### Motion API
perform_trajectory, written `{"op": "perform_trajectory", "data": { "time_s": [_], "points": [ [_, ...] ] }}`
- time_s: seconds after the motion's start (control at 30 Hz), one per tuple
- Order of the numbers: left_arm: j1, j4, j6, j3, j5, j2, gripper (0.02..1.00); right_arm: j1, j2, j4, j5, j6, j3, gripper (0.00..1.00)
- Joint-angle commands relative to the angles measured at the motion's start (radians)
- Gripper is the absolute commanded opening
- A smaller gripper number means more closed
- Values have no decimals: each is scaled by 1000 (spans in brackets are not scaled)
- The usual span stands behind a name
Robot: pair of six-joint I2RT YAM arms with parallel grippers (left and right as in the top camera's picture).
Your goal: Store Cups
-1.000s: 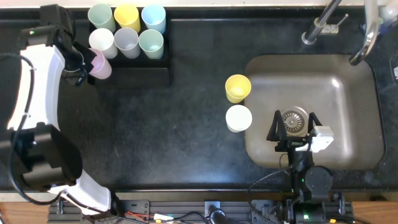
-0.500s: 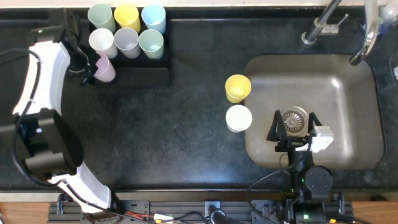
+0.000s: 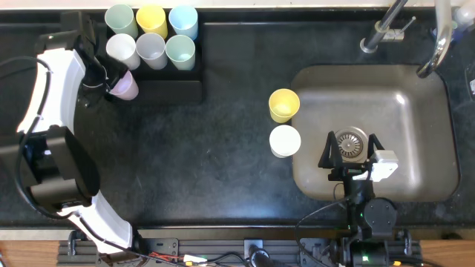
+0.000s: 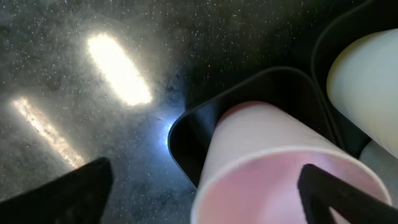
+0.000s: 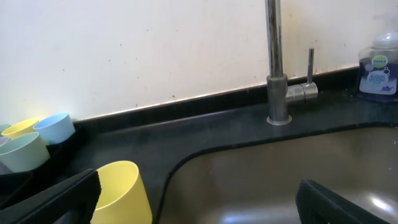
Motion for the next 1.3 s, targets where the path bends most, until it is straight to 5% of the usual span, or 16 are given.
{"op": "perform_trajectory", "data": {
  "time_s": [0.03, 0.37, 0.67, 0.73, 0.9, 1.3],
  "points": [
    [5, -8, -4, -2, -20, -26, 1000, 4, -7, 5, -1, 4, -13, 998],
    [-70, -16, 47, 2, 76, -320, 1000, 4, -7, 5, -1, 4, -13, 998],
    [-576, 129, 72, 64, 74, -235, 1000, 4, -7, 5, -1, 4, -13, 998],
    [-677, 172, 34, 80, 88, -175, 917, 4, -7, 5, -1, 4, -13, 998],
    [-840, 183, 10, 152, 139, -24, 978, 4, -7, 5, -1, 4, -13, 998],
    [-863, 172, 14, 164, 180, 109, 1000, 4, -7, 5, -1, 4, -13, 998]
  ]
}}
